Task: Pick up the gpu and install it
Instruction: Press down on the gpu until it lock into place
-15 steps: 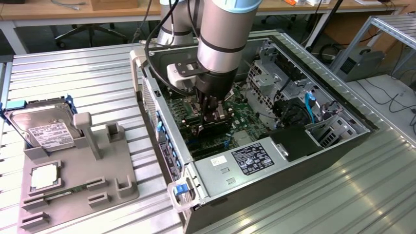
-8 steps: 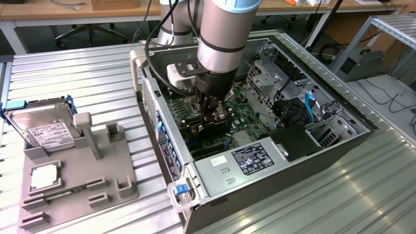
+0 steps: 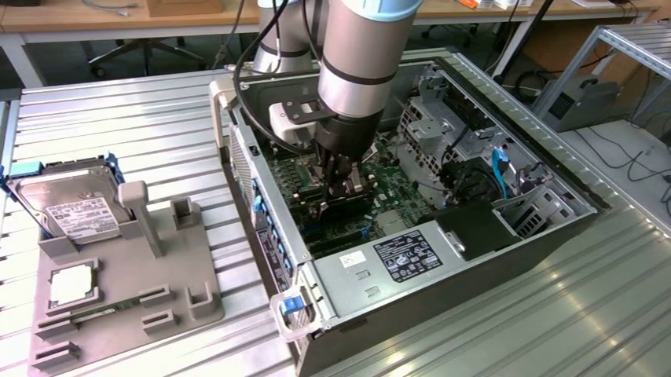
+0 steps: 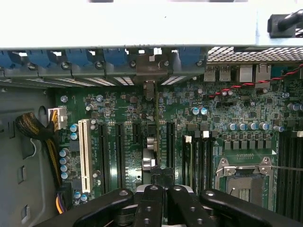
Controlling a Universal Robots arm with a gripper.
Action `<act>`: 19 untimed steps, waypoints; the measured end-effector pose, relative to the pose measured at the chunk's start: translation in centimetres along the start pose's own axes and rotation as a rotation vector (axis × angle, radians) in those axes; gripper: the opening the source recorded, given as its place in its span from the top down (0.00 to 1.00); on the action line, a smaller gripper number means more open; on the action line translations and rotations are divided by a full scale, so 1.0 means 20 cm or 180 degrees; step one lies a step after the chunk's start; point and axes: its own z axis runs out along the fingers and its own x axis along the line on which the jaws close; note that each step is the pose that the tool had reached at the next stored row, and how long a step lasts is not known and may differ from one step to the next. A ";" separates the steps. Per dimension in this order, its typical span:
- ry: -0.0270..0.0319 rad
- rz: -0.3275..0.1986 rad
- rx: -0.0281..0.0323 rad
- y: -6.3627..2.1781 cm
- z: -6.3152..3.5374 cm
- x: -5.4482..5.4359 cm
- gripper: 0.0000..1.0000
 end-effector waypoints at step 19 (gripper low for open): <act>0.0003 0.0000 -0.0001 -0.005 -0.223 -0.01 0.89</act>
